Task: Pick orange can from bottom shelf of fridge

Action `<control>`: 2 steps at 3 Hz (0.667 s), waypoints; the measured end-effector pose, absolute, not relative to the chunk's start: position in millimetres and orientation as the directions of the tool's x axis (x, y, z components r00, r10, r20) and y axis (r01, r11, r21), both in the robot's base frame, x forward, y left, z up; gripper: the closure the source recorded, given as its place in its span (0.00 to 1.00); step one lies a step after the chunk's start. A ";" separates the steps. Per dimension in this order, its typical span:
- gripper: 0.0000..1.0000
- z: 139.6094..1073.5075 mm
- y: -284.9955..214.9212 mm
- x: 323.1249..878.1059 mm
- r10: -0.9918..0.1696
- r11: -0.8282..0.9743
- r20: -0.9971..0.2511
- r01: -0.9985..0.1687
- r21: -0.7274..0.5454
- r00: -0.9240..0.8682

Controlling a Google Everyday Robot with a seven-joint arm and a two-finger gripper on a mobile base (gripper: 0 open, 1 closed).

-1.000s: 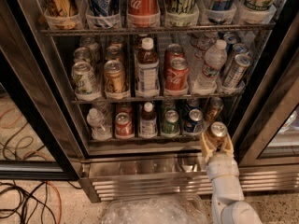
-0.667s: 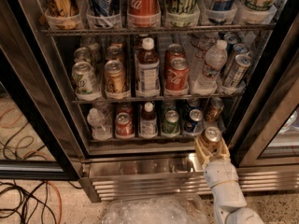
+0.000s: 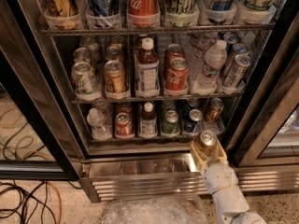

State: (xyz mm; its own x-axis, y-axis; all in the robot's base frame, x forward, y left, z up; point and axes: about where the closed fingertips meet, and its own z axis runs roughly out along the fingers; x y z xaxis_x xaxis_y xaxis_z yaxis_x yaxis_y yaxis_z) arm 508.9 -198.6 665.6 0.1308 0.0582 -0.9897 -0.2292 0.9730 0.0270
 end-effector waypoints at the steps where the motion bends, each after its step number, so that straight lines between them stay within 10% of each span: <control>1: 1.00 668.4 -193.3 507.6 0.061 0.967 -0.989 -0.253 0.025 0.135; 2: 1.00 676.3 -178.4 499.7 0.049 0.946 -0.989 -0.325 0.001 0.142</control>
Offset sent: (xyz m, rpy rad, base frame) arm -0.0238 0.0435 0.0214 -0.0567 -0.0364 0.2183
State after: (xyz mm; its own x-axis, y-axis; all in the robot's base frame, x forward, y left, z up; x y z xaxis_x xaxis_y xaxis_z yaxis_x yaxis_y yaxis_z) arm 499.7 -178.4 676.3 0.1415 0.0492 -0.9887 -0.3251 0.9457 0.0005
